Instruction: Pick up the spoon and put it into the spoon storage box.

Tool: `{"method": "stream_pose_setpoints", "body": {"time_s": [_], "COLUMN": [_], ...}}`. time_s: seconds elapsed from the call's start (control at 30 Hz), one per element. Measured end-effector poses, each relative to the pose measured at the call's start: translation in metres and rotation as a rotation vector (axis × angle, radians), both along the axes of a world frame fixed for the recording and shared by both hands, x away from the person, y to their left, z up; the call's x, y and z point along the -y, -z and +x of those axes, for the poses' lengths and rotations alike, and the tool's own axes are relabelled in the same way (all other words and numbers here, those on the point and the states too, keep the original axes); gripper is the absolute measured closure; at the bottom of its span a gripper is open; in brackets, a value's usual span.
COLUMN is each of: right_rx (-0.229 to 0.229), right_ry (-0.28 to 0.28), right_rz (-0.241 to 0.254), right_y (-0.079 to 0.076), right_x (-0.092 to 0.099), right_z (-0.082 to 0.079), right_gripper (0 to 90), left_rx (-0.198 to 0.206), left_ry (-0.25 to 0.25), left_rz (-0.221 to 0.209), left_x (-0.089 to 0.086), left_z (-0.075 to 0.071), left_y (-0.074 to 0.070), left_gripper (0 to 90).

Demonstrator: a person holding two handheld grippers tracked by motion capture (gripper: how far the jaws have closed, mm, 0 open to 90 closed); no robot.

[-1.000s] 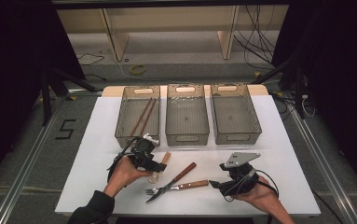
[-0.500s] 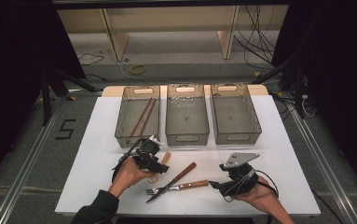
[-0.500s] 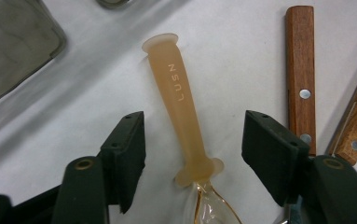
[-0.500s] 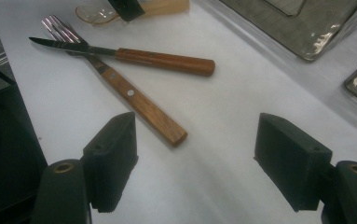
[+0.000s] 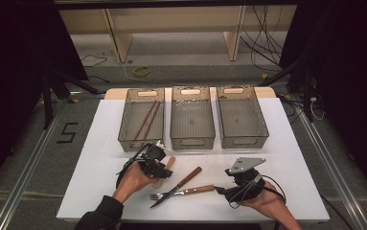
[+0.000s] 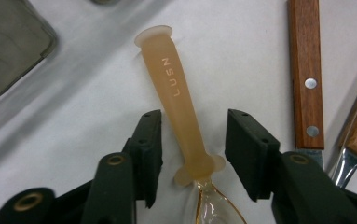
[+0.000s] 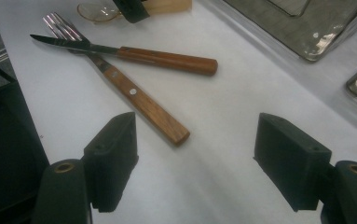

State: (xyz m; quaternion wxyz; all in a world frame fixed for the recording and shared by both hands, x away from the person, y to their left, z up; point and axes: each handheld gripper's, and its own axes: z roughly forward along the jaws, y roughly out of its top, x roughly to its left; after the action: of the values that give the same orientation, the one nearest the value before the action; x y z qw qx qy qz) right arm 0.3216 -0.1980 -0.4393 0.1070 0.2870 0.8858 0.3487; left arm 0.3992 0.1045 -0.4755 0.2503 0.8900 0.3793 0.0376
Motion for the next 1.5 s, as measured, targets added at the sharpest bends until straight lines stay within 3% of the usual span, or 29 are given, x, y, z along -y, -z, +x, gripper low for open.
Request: {"method": "stream_pose_setpoints", "body": {"time_s": [0.27, 0.53, 0.93, 1.5], "right_rx": [0.001, 0.002, 0.002, 0.006], "right_ry": [0.001, -0.001, 0.001, 0.008], "right_rz": [-0.002, -0.003, 0.000, 0.003], "right_y": [0.000, 0.000, -0.001, -0.002], "right_x": [0.000, -0.001, 0.001, 0.001], "right_z": [0.000, -0.001, -0.001, 0.000], "right_gripper": [30.9, 31.3, 31.5, 31.5], "left_rx": [0.050, 0.070, 0.089, 0.107], "left_ry": [0.035, 0.055, 0.081, 0.078], "left_rz": [0.044, 0.059, 0.043, -0.017], "left_x": [0.005, 0.008, 0.006, -0.008], "left_z": [-0.005, -0.007, -0.007, -0.005], "left_y": [0.000, 0.000, 0.000, -0.024], "left_gripper": [65.8, 76.3, 77.8, 77.9]}}
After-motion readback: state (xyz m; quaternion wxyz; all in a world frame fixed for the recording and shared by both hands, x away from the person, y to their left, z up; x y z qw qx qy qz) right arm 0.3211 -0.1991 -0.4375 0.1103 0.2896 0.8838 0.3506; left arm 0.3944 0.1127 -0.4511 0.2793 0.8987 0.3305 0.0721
